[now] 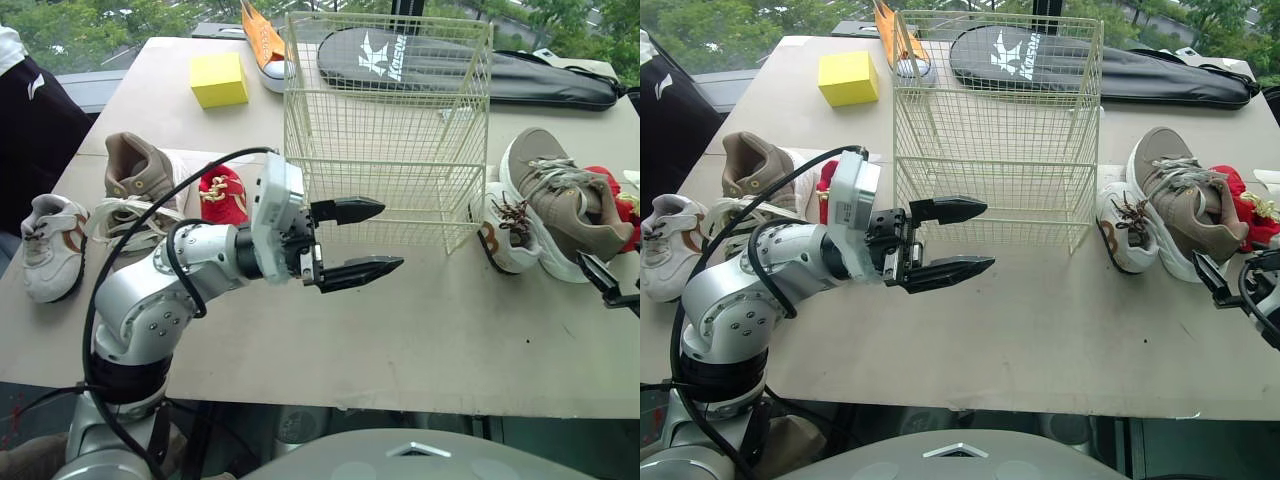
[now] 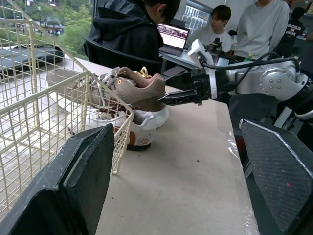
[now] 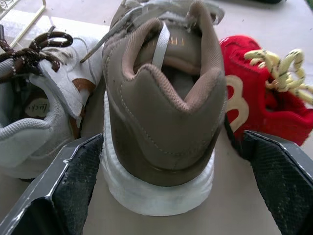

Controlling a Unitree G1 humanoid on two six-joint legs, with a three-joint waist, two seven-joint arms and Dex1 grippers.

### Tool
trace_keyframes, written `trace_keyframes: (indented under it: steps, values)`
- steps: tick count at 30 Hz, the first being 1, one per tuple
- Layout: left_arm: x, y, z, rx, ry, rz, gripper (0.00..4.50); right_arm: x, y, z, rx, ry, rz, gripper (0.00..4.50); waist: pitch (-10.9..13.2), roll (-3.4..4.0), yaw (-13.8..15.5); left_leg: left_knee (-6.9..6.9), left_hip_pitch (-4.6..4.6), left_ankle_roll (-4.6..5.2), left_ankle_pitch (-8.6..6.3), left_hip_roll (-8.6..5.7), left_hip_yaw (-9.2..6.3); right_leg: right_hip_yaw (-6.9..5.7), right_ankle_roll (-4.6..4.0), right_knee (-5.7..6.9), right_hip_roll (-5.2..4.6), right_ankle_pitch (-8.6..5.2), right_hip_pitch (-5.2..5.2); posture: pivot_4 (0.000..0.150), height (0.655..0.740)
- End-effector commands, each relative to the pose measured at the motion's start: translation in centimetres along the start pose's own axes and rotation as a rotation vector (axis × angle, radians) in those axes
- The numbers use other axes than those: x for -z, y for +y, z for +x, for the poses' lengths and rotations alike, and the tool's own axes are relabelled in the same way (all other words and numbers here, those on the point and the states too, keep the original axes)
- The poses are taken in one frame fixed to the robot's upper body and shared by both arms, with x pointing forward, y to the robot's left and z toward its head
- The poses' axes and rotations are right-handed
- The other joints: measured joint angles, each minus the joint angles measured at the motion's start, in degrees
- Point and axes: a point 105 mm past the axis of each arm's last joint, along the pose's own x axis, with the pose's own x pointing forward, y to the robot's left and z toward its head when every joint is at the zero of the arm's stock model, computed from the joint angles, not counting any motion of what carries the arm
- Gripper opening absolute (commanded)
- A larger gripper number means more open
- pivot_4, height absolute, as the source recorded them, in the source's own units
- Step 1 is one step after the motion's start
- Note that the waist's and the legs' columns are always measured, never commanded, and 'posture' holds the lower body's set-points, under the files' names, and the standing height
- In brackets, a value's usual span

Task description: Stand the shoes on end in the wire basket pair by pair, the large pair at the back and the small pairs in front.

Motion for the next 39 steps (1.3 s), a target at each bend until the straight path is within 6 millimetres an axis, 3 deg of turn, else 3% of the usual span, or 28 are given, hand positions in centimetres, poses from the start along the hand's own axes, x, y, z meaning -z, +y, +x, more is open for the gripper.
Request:
trace_keyframes:
  steps: [1,2,4,7,8,9,14,23,32,39]
  values:
    - [-0.8,-0.9,0.2,0.023,-0.020,0.040,4.50,-0.7,-0.8,0.8,0.022,-0.028,-0.047,4.47,0.0,0.02,0.0,0.00,0.00,0.00,0.00,-0.01,0.01,0.01,0.00,0.00,-0.01,0.00,0.00,0.150,0.7400]
    - [-0.8,-0.9,0.2,0.019,-0.018,0.042,4.50,-0.8,-0.7,1.2,0.011,-0.031,-0.040,4.08,0.0,0.02,0.1,0.00,0.00,0.00,0.00,-0.02,0.00,0.00,0.00,0.00,-0.01,0.00,0.00,0.150,0.7400]
    - [-0.8,-0.7,-0.1,-0.003,-0.020,0.040,4.50,-1.6,0.0,1.7,-0.025,-0.050,-0.030,3.74,0.0,0.02,0.2,0.00,-0.02,0.00,0.00,-0.01,-0.02,-0.02,0.01,-0.01,-0.01,0.00,0.00,0.150,0.7400]
    - [-0.8,-0.7,-0.1,-0.011,-0.018,0.037,4.50,-1.9,0.4,1.7,-0.033,-0.050,-0.044,2.53,0.0,0.02,-0.1,0.01,0.00,0.00,0.00,-0.01,0.00,0.02,0.02,0.01,-0.01,0.02,0.00,0.150,0.7400]
    - [-0.8,-0.7,-0.1,-0.011,-0.019,0.037,4.50,-2.0,0.5,1.6,-0.034,-0.050,-0.049,2.31,0.0,0.01,-0.1,0.01,0.00,0.00,0.00,-0.01,0.00,0.01,0.02,0.02,-0.01,0.02,0.00,0.150,0.7400]
    - [-0.8,-0.7,-0.1,-0.012,-0.020,0.036,4.50,-2.0,0.6,1.6,-0.035,-0.051,-0.055,1.74,0.0,-0.01,-0.3,0.01,0.01,0.00,0.00,0.00,-0.01,0.01,0.03,0.02,0.00,0.02,0.01,0.150,0.7400]
    - [-1.0,-0.3,-0.1,-0.022,-0.022,0.042,4.50,-2.8,0.7,1.4,-0.029,-0.103,-0.060,0.12,0.0,-0.02,-0.8,0.02,0.02,0.00,0.00,0.00,-0.02,0.01,0.03,0.05,0.01,0.02,0.01,0.150,0.7400]
    - [-1.6,0.3,0.1,-0.038,-0.038,0.044,4.50,-6.5,-0.5,1.0,0.048,-0.313,-0.051,0.01,0.0,0.08,-0.9,0.02,0.00,0.00,0.00,0.00,-0.01,0.00,0.03,0.05,0.00,0.02,-0.01,0.150,0.7400]
    - [-2.0,1.0,-0.3,-0.072,-0.060,0.044,4.50,-8.4,-1.0,0.8,0.048,-0.396,-0.048,0.01,0.0,0.09,-0.8,0.01,-0.02,0.00,0.00,-0.01,-0.02,-0.01,0.03,0.04,-0.01,0.02,-0.01,0.150,0.7400]
    - [-4.0,2.8,-1.3,-0.179,-0.179,-0.010,4.50,-14.4,-0.3,0.4,0.021,-0.573,-0.138,0.01,0.2,0.32,-1.1,0.02,0.00,0.00,0.00,-0.01,0.01,0.03,0.04,0.08,-0.01,0.03,-0.03,0.150,0.7400]
